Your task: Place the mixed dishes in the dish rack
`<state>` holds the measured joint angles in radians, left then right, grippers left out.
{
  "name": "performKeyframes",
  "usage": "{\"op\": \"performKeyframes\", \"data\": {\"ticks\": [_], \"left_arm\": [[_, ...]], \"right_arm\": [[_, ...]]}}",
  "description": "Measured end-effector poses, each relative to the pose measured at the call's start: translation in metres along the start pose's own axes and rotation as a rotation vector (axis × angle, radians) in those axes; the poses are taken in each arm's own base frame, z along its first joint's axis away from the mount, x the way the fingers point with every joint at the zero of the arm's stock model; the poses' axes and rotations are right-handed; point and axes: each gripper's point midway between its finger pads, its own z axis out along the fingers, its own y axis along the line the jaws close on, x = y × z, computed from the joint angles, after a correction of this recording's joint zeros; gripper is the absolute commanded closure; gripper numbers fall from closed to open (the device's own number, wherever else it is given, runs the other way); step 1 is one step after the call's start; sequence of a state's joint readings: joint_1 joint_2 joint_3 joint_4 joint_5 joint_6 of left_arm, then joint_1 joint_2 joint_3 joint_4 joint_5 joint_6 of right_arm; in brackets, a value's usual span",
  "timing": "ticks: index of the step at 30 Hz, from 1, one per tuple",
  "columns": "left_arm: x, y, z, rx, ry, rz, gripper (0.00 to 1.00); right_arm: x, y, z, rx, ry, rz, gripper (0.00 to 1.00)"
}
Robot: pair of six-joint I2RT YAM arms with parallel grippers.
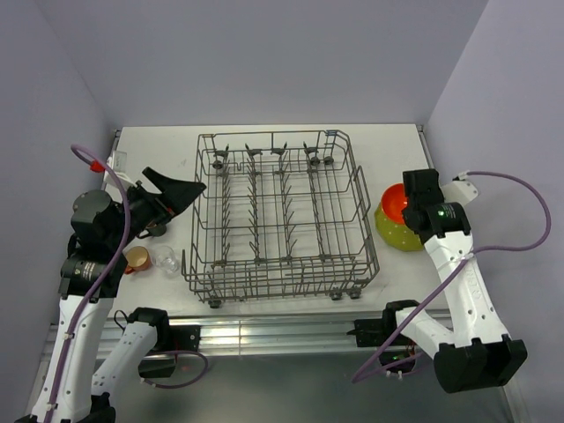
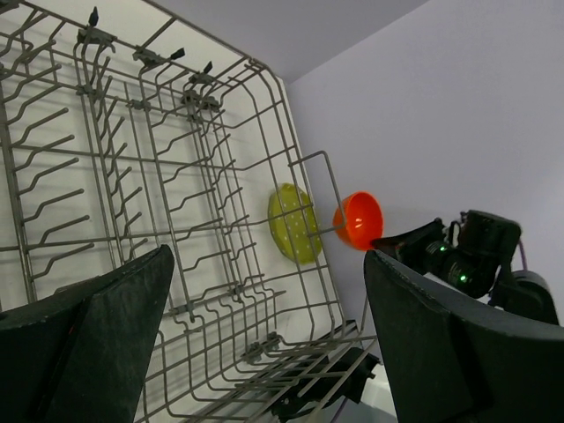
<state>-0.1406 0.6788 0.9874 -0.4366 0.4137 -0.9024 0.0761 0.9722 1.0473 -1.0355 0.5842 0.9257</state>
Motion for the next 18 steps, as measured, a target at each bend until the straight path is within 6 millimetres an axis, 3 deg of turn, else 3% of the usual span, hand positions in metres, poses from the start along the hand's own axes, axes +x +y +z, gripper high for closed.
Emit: {"op": "performKeyframes", "data": {"ticks": [9, 18], "left_arm": [[0.005, 0.008, 0.0, -0.034, 0.028, 0.016, 0.02], [0.005, 0.006, 0.003, -0.022, 0.037, 0.022, 0.01]], "right_arm": [[-0.051, 0.043, -0.023, -0.131, -0.102, -0.074, 1.0], [-0.093, 0.096, -0.064, -0.279, -0.237, -0.175, 1.0]]}}
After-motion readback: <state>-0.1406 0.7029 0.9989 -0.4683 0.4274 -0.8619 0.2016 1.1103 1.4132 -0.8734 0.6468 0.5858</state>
